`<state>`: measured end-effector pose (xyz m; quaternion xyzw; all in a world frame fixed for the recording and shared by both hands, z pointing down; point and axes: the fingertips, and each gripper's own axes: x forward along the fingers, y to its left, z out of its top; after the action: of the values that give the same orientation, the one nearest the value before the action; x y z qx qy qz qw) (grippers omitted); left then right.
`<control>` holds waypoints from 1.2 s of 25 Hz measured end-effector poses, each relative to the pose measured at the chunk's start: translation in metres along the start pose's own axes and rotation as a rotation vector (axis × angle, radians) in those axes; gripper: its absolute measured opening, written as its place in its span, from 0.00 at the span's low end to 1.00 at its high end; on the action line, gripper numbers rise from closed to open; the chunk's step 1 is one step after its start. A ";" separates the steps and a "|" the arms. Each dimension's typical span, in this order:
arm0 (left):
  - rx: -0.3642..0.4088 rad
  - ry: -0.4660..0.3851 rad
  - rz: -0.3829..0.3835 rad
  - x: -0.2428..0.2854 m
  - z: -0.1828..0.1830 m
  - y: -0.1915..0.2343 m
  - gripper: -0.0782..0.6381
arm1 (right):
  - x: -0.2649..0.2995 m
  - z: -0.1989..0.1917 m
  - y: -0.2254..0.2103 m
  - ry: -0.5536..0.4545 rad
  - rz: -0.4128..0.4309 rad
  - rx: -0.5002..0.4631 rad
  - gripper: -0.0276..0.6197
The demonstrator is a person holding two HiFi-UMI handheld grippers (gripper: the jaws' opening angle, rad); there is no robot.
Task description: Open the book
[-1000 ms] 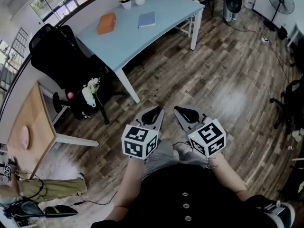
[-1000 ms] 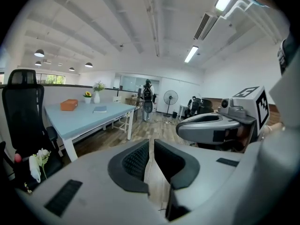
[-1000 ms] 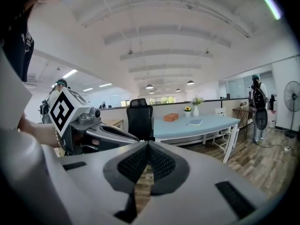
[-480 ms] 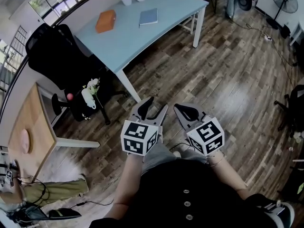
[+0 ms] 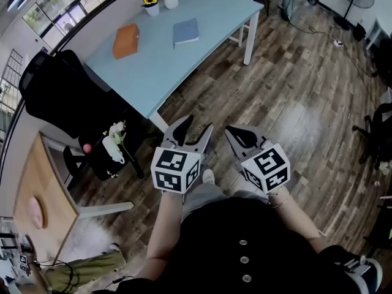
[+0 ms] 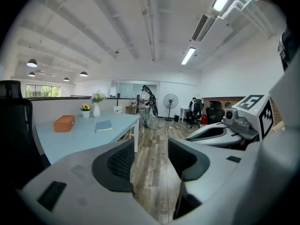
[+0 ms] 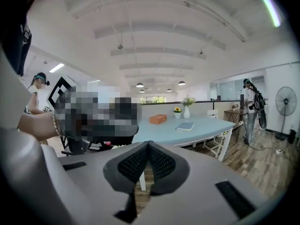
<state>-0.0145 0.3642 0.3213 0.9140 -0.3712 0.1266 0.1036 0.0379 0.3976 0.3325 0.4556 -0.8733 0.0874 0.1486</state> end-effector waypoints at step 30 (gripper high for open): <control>-0.033 0.068 -0.075 0.072 0.006 0.147 0.40 | 0.145 0.024 -0.049 0.065 -0.085 0.089 0.04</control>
<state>-0.0670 0.2119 0.3520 0.9205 -0.3352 0.1476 0.1359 -0.0040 0.2512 0.3599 0.4954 -0.8431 0.1344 0.1600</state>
